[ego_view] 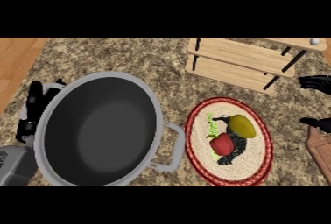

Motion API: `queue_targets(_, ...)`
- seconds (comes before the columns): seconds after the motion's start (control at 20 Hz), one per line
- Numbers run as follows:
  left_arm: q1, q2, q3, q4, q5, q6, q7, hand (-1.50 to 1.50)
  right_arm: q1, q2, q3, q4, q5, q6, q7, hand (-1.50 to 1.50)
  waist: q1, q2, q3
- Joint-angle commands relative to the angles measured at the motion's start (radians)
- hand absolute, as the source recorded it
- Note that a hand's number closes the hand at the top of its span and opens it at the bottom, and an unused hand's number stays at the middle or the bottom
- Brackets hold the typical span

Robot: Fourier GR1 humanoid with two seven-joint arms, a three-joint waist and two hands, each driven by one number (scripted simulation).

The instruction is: Pick the lemon from the placemat and place it in the tiered shelf

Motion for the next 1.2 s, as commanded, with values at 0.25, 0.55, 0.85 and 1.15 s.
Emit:
queue_targets(0.25, 0.128, -0.109, -0.086, -0.005, -0.048, -0.025, -0.064, 0.0, -0.132, -0.108, 0.096, 0.029, 0.081, 0.286, -0.038, -1.5, -0.021, -0.004, -0.018)
queue_targets(0.55, 0.164, -0.081, -0.048, -0.039, -0.049, -0.043, -0.051, 0.0, -0.157, -0.061, 0.174, -0.133, 0.126, 0.229, 0.185, -1.5, -0.045, -0.013, -0.019)
queue_targets(0.85, 0.16, -0.116, -0.063, -0.021, -0.092, -0.033, -0.064, 0.0, -0.177, 0.008, 0.186, -0.228, 0.156, 0.116, 0.411, -1.5, -0.057, -0.01, -0.019)
queue_targets(1.15, 0.206, -0.1, -0.028, -0.071, -0.071, -0.06, -0.038, 0.0, -0.15, 0.093, 0.258, -0.359, 0.242, 0.007, 0.621, -1.5, -0.052, -0.011, -0.019)
